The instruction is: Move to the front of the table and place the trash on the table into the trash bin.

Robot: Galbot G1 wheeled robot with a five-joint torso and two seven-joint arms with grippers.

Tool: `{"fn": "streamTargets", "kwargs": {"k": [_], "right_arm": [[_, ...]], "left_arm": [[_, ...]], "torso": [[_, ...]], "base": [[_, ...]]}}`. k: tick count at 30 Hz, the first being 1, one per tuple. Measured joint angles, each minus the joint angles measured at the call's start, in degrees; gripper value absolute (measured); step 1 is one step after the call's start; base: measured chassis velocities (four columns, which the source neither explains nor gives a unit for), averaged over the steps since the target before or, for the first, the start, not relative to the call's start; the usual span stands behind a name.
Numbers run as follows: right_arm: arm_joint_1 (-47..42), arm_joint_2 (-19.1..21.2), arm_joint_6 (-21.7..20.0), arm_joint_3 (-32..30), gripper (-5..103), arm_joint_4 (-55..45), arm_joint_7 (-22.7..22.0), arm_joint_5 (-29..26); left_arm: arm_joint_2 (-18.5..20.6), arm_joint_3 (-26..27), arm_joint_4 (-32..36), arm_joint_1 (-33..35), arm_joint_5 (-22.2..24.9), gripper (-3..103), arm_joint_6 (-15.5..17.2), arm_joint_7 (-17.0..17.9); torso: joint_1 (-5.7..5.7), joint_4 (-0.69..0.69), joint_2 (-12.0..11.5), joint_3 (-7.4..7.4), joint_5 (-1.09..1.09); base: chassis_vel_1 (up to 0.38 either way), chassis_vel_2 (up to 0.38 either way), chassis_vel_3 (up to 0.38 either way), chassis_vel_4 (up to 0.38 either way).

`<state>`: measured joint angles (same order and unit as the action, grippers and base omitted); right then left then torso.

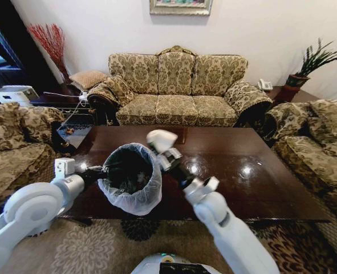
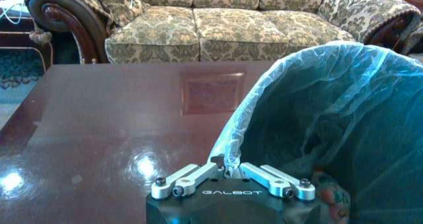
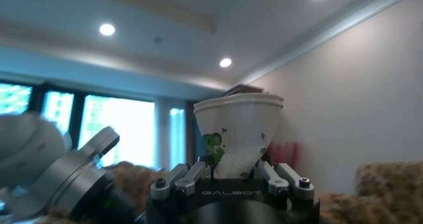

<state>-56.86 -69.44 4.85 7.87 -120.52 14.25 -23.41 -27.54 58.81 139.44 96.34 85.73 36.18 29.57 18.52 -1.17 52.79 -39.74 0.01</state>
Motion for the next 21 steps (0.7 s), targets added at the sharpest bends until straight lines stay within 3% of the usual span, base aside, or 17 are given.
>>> {"fn": "streamTargets", "kwargs": {"k": [3, 6, 15, 18, 21], "right_arm": [[0.6, -0.4, 0.0, 1.9, 20, 1.6, 0.5, 2.8], [0.5, -0.4, 0.1, 2.4, 25, 2.2, 0.9, 4.0], [0.0, -0.4, 0.3, 2.0, 62, 1.8, 1.1, 4.2], [-0.1, -0.3, 0.3, 2.0, 68, 1.5, 1.1, 4.1], [-0.5, -0.3, 0.6, 1.6, 84, 0.0, 1.2, 2.8]], "left_arm": [[-0.4, 0.0, 0.3, 0.1, -0.1, 0, 0.0, 0.0], [-0.6, 0.0, 0.5, 0.1, -0.1, 0, 0.0, 0.1], [-1.0, 0.1, 1.1, 0.3, -0.2, 0, 0.0, 0.2], [-1.0, 0.3, 1.2, 0.4, -0.2, 0, 0.0, 0.2], [-1.4, 0.6, 1.5, 0.7, -0.2, 0, 0.0, 0.4]], "torso": [[0.00, 0.00, 0.0, 0.00, -0.01], [0.00, 0.00, 0.0, 0.00, 0.00], [0.00, 0.01, 0.0, 0.00, -0.01], [0.01, 0.00, 0.0, 0.00, -0.01], [0.01, 0.01, 0.0, 0.00, -0.01]], "base": [[0.000, 0.000, 0.000, 0.000], [0.000, 0.000, 0.000, 0.000], [0.000, 0.000, 0.000, 0.000], [0.000, 0.000, 0.000, 0.000], [0.000, 0.000, 0.000, 0.000]]}}
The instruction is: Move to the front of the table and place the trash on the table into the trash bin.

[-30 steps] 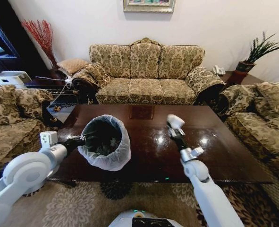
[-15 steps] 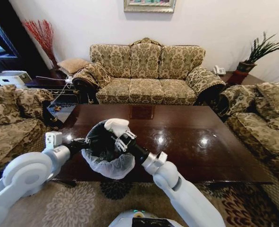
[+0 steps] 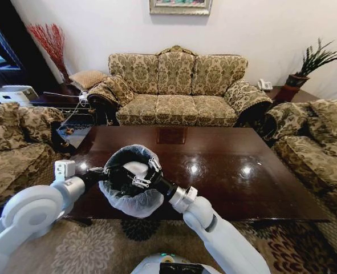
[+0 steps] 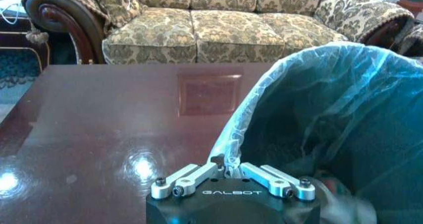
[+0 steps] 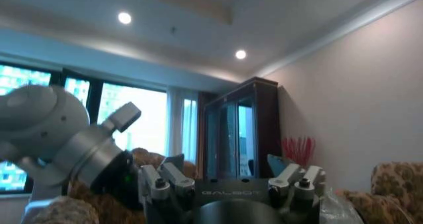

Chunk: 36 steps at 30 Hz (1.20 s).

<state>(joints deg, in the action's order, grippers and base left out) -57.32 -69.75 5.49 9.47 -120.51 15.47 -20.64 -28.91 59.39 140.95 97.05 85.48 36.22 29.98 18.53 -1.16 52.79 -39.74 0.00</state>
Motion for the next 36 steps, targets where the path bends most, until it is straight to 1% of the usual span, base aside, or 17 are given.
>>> {"fn": "streamTargets", "kwargs": {"k": [3, 7, 9, 10, 11, 13, 14, 17, 18, 19, 22, 23, 26, 28, 30, 34, 36], "right_arm": [[-0.5, 0.1, 0.8, -0.8, 94, -1.3, 0.8, -1.5], [-2.1, 0.1, 4.5, -4.2, 99, -2.9, 3.5, -4.1], [-4.3, 0.3, 6.3, -8.3, 100, -5.1, 2.9, -5.8], [-7.3, 0.7, 7.0, -13.2, 100, -7.1, 0.8, -7.7], [-7.3, 0.7, 7.0, -13.2, 100, -7.1, 0.8, -7.7], [-11.2, 0.9, 7.3, -21.0, 100, -7.5, -0.7, -9.0], [-11.2, 0.9, 7.3, -21.0, 100, -7.5, -0.7, -9.0], [-15.8, 0.0, 4.8, -32.2, 100, -6.6, -7.2, -8.8], [-15.8, 0.0, 4.8, -32.2, 100, -6.6, -7.2, -8.8], [-16.7, -0.6, 2.4, -34.9, 100, -6.4, -11.2, -8.9], [-18.3, -1.6, 0.3, -39.5, 100, -4.3, -16.6, -9.6], [-18.3, -1.6, 0.3, -39.5, 100, -4.3, -16.6, -9.6], [-19.5, -2.0, 0.6, -42.4, 100, -2.5, -17.9, -9.3], [-19.7, -2.1, 0.6, -42.7, 100, -2.5, -18.0, -9.4], [-20.6, -2.2, 0.6, -44.0, 100, -2.1, -17.7, -9.8], [-20.8, -2.4, 0.9, -44.4, 100, -1.5, -17.6, -10.1], [-20.8, -2.4, 1.4, -44.2, 100, -1.2, -17.5, -10.4]], "left_arm": [[-0.3, 0.2, 0.1, 0.2, 0.0, 0, 0.0, 0.5], [-1.2, 1.1, 0.2, 0.2, 0.0, 0, 0.0, 1.9], [-2.5, 2.9, 0.4, 0.3, 0.0, 0, -0.1, 3.8], [-3.7, 5.9, 0.2, 0.8, 0.0, 0, -0.1, 5.4], [-3.7, 5.9, 0.2, 0.8, 0.0, 0, -0.1, 5.4], [-4.8, 12.3, -0.8, 2.9, 0.0, 0, -0.1, 6.4], [-4.8, 12.3, -0.8, 2.9, 0.0, 0, -0.1, 6.4], [-7.1, 21.4, -2.1, 7.1, 0.0, 0, 0.0, 6.5], [-7.1, 21.4, -2.1, 7.1, 0.0, 0, 0.0, 6.5], [-8.4, 23.9, -2.6, 8.5, 0.0, 0, -0.1, 6.4], [-12.5, 29.0, -4.0, 11.5, -0.1, 0, -0.5, 6.4], [-12.5, 29.0, -4.0, 11.5, -0.1, 0, -0.5, 6.4], [-17.4, 32.3, -6.4, 14.0, -2.2, 0, -2.6, 7.7], [-18.1, 32.9, -6.9, 14.4, -2.4, 0, -2.9, 8.0], [-21.2, 35.2, -9.1, 16.0, -2.6, 0, -4.4, 8.8], [-23.7, 36.2, -11.5, 15.4, -1.7, 0, -5.4, 10.5], [-26.4, 36.4, -13.7, 13.9, -1.0, 0, -6.7, 11.9]], "torso": [[0.00, 0.00, 0.0, 0.00, 0.00], [0.00, 0.00, 0.0, 0.00, 0.00], [0.00, 0.00, 0.0, -0.01, 0.00], [0.00, 0.00, 0.0, 0.00, 0.01], [0.00, 0.00, 0.0, 0.00, 0.01], [0.00, 0.01, 0.0, 0.00, 0.00], [0.00, 0.01, 0.0, 0.00, 0.00], [0.00, 0.01, 0.0, 0.00, -0.02], [0.00, 0.01, 0.0, 0.00, -0.02], [0.00, 0.02, 0.0, 0.00, 0.00], [-0.01, 0.01, 0.0, 0.00, 0.00], [-0.01, 0.01, 0.0, 0.00, 0.00], [-0.01, 0.00, 0.0, 0.00, 0.02], [-0.01, 0.00, 0.0, 0.00, 0.02], [-0.01, -0.01, 0.0, 0.00, 0.01], [-0.01, -0.01, 0.0, 0.00, 0.00], [0.00, 0.00, 0.0, 0.00, 0.02]], "base": [[0.000, 0.000, 0.000, 0.000], [0.000, 0.000, 0.000, 0.000], [0.000, 0.000, 0.000, 0.000], [0.000, 0.000, 0.000, 0.000], [0.000, 0.000, 0.000, 0.000], [0.000, 0.000, 0.000, 0.000], [0.000, 0.000, 0.000, 0.000], [0.000, 0.000, 0.000, 0.000], [0.000, 0.000, 0.000, 0.000], [0.000, 0.000, 0.000, 0.000], [0.000, 0.000, 0.000, 0.000], [0.000, 0.000, 0.000, 0.000], [0.000, 0.000, 0.000, 0.000], [0.000, 0.000, 0.000, 0.000], [0.000, 0.000, 0.000, 0.000], [0.000, 0.000, 0.000, 0.000], [0.001, -0.044, 0.010, 0.031]]}}
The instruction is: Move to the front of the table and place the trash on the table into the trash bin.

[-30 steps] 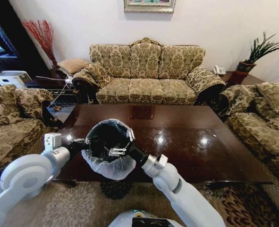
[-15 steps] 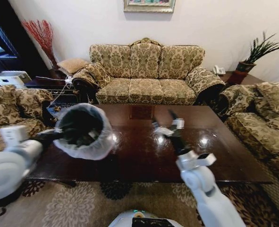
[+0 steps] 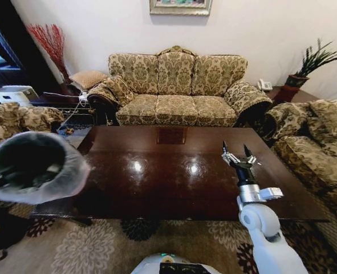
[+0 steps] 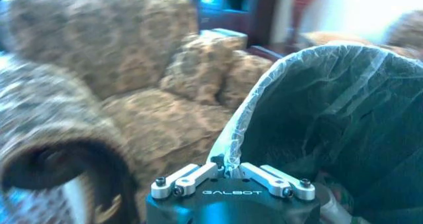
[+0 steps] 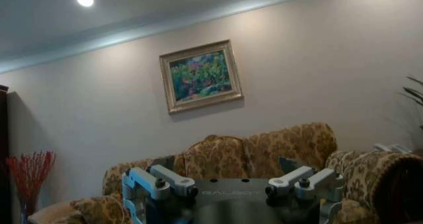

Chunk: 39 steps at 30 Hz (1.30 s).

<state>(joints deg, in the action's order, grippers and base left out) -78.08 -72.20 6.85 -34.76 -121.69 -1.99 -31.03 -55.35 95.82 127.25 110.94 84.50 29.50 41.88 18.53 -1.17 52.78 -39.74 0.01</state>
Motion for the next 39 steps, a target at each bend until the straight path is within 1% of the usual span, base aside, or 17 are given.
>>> {"fn": "streamTargets", "kwargs": {"k": [2, 4, 6, 8, 10, 11, 14, 16, 18, 20, 24, 28, 29, 31, 33, 36, 39], "right_arm": [[-0.1, 0.0, 0.0, 0.2, 100, 0.0, 0.0, -0.3], [-0.2, 0.0, 0.1, 0.3, 100, 0.0, 0.0, -0.4], [-0.6, 0.2, 0.4, 0.4, 100, 0.0, 0.0, -0.5], [-0.8, 0.2, 0.6, 0.4, 100, 0.0, 0.1, -0.5], [-1.1, 0.5, 1.1, 0.4, 100, 0.0, 0.1, -0.5], [-1.1, 0.5, 1.1, 0.4, 100, 0.0, 0.1, -0.5], [-1.2, 1.1, 1.7, 0.4, 100, 0.3, 0.1, -0.4], [-1.2, 1.1, 1.9, 0.5, 100, 0.3, 0.2, -0.4], [-1.1, 0.9, 2.3, 0.7, 100, 0.7, 0.3, 0.2], [-1.3, 0.3, 2.4, 1.1, 100, 0.7, 0.3, 0.8], [-1.6, 0.0, 2.6, 1.5, 100, 0.6, 0.2, 1.2], [-1.9, 0.1, 2.6, 1.5, 100, 0.2, 0.0, 2.2], [-1.9, 0.1, 2.6, 1.5, 100, 0.2, 0.0, 2.2], [-1.8, 0.2, 2.2, 1.0, 100, 0.1, 0.0, 2.8], [-1.8, 0.2, 2.1, 0.9, 100, 0.0, -0.1, 2.9], [-2.8, 0.1, 1.9, 0.2, 100, -0.4, -0.3, 3.6], [-3.4, 0.1, 1.8, -0.3, 100, -0.6, -0.4, 3.8]], "left_arm": [[-2.0, -0.1, -1.4, -1.4, 0.1, 0, -1.9, 0.7], [-2.9, -0.1, -2.1, -2.1, 0.3, 0, -2.4, 1.0], [-6.2, -0.1, -4.5, -4.1, 0.4, 0, -3.7, 1.2], [-7.3, -0.1, -5.4, -4.7, 0.1, 0, -4.1, 1.3], [-9.7, -0.4, -7.2, -6.1, -1.0, 0, -5.2, 1.5], [-9.7, -0.4, -7.2, -6.1, -1.0, 0, -5.2, 1.5], [-12.7, -0.5, -10.7, -7.8, -3.4, 0, -8.0, 2.0], [-13.1, -0.4, -11.2, -7.9, -3.6, 0, -8.4, 2.0], [-14.8, 0.3, -14.5, -8.5, -4.2, 0, -10.8, 2.4], [-16.0, 0.4, -18.9, -9.2, -4.5, 0, -12.5, 2.6], [-16.8, -0.4, -23.9, -10.0, -4.6, 0, -13.5, 2.7], [-17.8, -5.3, -34.9, -12.1, -5.3, 0, -15.5, 2.3], [-17.8, -5.3, -34.9, -12.1, -5.3, 0, -15.5, 2.3], [-18.4, -9.1, -40.9, -14.0, -6.4, 0, -16.4, 1.1], [-18.5, -9.9, -42.2, -14.4, -6.5, 0, -16.4, 0.9], [-19.3, -14.5, -49.3, -17.3, -7.8, 0, -16.4, -2.2], [-19.4, -15.9, -52.5, -19.2, -8.9, 0, -16.5, -3.4]], "torso": [[0.01, 0.00, 0.0, 0.00, 0.02], [0.01, 0.01, 0.0, 0.00, 0.01], [0.02, 0.01, 0.0, -0.01, -0.02], [0.02, -0.01, 0.0, 0.00, -0.02], [0.01, 0.01, 0.0, 0.00, 0.03], [0.01, 0.01, 0.0, 0.00, 0.03], [-0.03, 0.00, 0.0, 0.01, -0.04], [-0.06, 0.00, 0.0, 0.02, -0.03], [-0.09, 0.01, 0.0, 0.04, -0.09], [-0.07, 0.00, 0.0, 0.02, 0.01], [0.00, -0.02, 0.0, 0.00, 0.04], [0.06, -0.02, 0.0, -0.02, 0.02], [0.06, -0.02, 0.0, -0.02, 0.02], [0.02, 0.01, 0.0, -0.01, -0.02], [0.01, 0.01, 0.0, -0.01, -0.02], [-0.01, 0.00, 0.0, 0.00, -0.01], [0.00, 0.00, 0.0, 0.00, -0.02]], "base": [[-0.006, -0.107, -0.001, 0.093], [-0.013, -0.126, -0.006, 0.138], [-0.007, -0.247, 0.015, 0.237], [-0.001, -0.299, -0.004, 0.276], [0.004, -0.372, -0.036, 0.341], [0.008, -0.397, -0.049, 0.368], [0.079, -0.371, -0.082, 0.351], [0.086, -0.311, -0.097, 0.319], [0.086, -0.212, -0.113, 0.178], [0.062, -0.043, -0.096, 0.053], [0.041, 0.070, -0.022, -0.001], [0.000, 0.078, 0.023, -0.066], [-0.030, 0.058, 0.013, -0.055], [0.000, 0.000, 0.000, 0.000], [0.000, 0.000, 0.000, 0.000], [0.000, 0.000, 0.000, 0.000], [0.000, 0.000, 0.000, 0.000]]}}
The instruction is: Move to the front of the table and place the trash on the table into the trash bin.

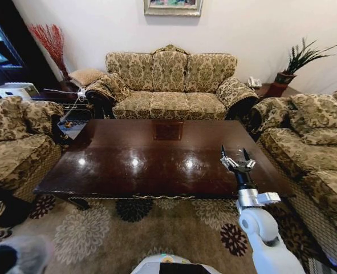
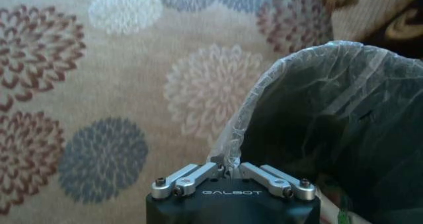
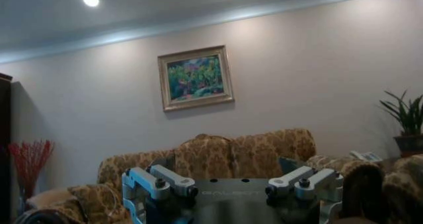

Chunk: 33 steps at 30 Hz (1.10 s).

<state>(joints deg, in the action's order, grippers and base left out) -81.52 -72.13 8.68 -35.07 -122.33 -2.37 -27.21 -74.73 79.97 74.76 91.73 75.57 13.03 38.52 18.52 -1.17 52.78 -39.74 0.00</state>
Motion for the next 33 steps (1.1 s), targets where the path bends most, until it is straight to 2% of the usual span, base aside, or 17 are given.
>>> {"fn": "streamTargets", "kwargs": {"k": [2, 3, 4, 7, 9, 10, 14, 15, 18, 21, 27, 31, 32, 33], "right_arm": [[-0.6, 0.0, 0.0, -0.5, 100, -0.1, 0.0, 0.0], [-1.1, 0.0, -0.1, -1.1, 100, -0.3, -0.1, 0.0], [-1.1, 0.0, -0.1, -1.1, 100, -0.3, -0.1, 0.0], [-1.8, 0.1, -0.5, -2.1, 100, -0.8, -0.2, -0.3], [-2.4, 0.3, -0.7, -2.6, 100, -1.2, -0.3, -0.4], [-2.4, 0.3, -0.7, -2.6, 100, -1.2, -0.3, -0.4], [-3.1, 0.1, -1.1, -3.0, 100, -2.0, -0.8, -0.2], [-3.1, 0.1, -1.1, -3.0, 100, -2.0, -0.8, -0.2], [-3.9, -0.4, -1.1, -3.5, 100, -2.3, -0.9, -0.1], [-4.4, -0.4, -1.0, -3.7, 100, -2.3, -0.8, -0.1], [-4.8, -0.6, -0.8, -4.1, 100, -2.2, -0.8, 0.0], [-4.9, -0.6, -0.8, -4.4, 100, -2.3, -0.8, 0.1], [-5.0, -0.5, -0.8, -4.8, 100, -2.3, -0.8, 0.0], [-5.2, -0.4, -0.8, -5.1, 100, -2.3, -0.8, -0.1]], "left_arm": [[0.3, -0.5, -3.1, -1.9, -0.2, 0, -0.3, -1.1], [0.9, -1.1, -6.9, -3.8, -0.1, 0, -0.5, -2.3], [0.9, -1.1, -6.9, -3.8, -0.1, 0, -0.5, -2.3], [1.3, -1.9, -11.2, -5.8, -0.2, 0, -0.5, -5.2], [1.9, -3.0, -16.0, -8.1, -0.8, 0, -0.6, -7.3], [1.9, -3.0, -16.0, -8.1, -0.8, 0, -0.6, -7.3], [2.9, -5.0, -23.0, -11.3, -3.4, 0, -2.1, -11.7], [2.9, -5.0, -23.0, -11.3, -3.4, 0, -2.1, -11.7], [3.4, -6.0, -26.5, -13.1, -7.4, 0, -4.2, -14.8], [3.4, -6.4, -27.2, -14.0, -8.5, 0, -4.5, -15.4], [2.5, -7.6, -28.6, -15.6, -9.6, 0, -2.6, -16.4], [2.4, -7.8, -31.0, -16.4, -11.4, 0, -3.0, -17.9], [2.3, -7.8, -32.0, -16.6, -12.1, -3, -3.1, -19.0], [2.2, -7.8, -32.6, -16.6, -12.7, 1, -3.1, -20.3]], "torso": [[0.00, 0.00, 0.0, 0.00, -0.01], [0.01, 0.02, 0.0, 0.00, -0.01], [0.01, 0.02, 0.0, 0.00, -0.01], [0.00, 0.01, 0.0, 0.00, -0.02], [0.00, 0.00, 0.0, 0.00, 0.01], [0.00, 0.00, 0.0, 0.00, 0.01], [0.00, 0.01, 0.0, 0.00, 0.01], [0.00, 0.01, 0.0, 0.00, 0.01], [0.00, -0.01, 0.0, 0.00, 0.02], [0.00, 0.00, 0.0, 0.00, -0.05], [0.00, 0.00, 0.0, 0.00, 0.02], [0.00, 0.01, 0.0, 0.00, 0.01], [0.00, 0.00, 0.0, 0.00, -0.01], [0.00, 0.00, 0.0, 0.00, -0.03]], "base": [[0.000, 0.000, 0.000, 0.000], [0.000, 0.000, 0.000, 0.000], [0.000, 0.000, 0.000, 0.000], [0.000, 0.000, 0.000, 0.000], [0.000, 0.000, 0.000, 0.000], [0.000, 0.000, 0.000, 0.000], [0.000, 0.000, 0.000, 0.000], [0.000, 0.000, 0.000, 0.000], [0.000, 0.000, 0.000, 0.000], [0.000, 0.000, 0.000, 0.000], [0.000, 0.000, 0.000, 0.000], [0.000, 0.000, 0.000, 0.000], [0.000, 0.000, 0.000, 0.000], [0.000, 0.000, 0.000, 0.000]]}}
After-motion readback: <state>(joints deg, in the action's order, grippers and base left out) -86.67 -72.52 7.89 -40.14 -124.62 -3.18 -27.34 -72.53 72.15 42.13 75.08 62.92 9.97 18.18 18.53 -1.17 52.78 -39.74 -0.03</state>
